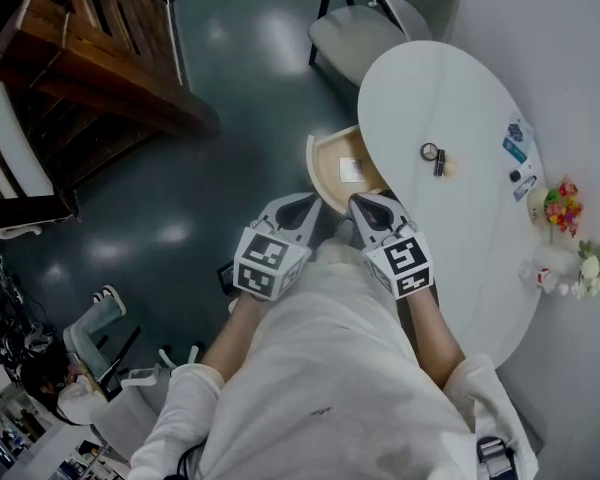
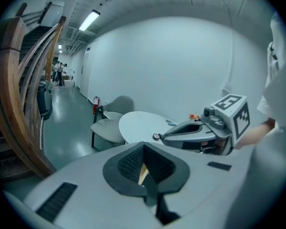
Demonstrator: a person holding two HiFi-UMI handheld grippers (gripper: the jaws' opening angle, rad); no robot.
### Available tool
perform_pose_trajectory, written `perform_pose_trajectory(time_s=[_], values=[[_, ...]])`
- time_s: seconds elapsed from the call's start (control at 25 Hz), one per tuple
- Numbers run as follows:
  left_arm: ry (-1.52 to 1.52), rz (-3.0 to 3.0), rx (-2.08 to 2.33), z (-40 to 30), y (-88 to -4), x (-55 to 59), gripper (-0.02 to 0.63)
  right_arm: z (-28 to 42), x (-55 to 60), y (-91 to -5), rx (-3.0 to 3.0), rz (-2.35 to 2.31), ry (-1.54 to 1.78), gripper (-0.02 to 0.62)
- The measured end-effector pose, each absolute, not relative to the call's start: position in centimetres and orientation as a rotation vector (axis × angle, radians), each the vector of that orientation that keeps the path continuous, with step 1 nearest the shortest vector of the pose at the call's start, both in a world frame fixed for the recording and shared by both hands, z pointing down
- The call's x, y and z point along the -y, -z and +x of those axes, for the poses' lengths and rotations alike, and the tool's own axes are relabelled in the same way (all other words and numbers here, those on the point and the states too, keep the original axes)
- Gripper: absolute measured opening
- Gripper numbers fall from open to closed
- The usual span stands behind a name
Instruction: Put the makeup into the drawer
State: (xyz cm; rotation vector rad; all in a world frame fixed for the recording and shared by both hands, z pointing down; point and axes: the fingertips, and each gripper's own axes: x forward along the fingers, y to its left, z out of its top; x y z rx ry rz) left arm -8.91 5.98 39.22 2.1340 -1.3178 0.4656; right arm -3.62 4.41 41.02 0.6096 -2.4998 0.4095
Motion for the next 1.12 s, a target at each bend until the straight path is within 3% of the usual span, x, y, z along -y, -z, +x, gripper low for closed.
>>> perform_pose_trajectory(time_s=[0.2,0.28,0.88,1.12], values=[[-0.464,2.145,1.307,-8.7,-39.3,-5.8,0.008,0.7,-1.6,-43.3,2.362,0.541,-0.245,0.027],[-0.468,2.137,1.306,-8.6,-39.6,-5.7,0.008,2.4,-0.2,-44.2,2.306,0.501,-0.193,0.079],[-0.493,2.055,1.29,-6.8,-41.8,-5.9,0.008,12.1,9.3,-53.0,1.936,0.184,0.02,0.266],[-0.468,2.046,1.305,-5.4,-42.2,-5.3,0.008,14.6,12.1,-57.4,1.823,0.105,0.03,0.283]])
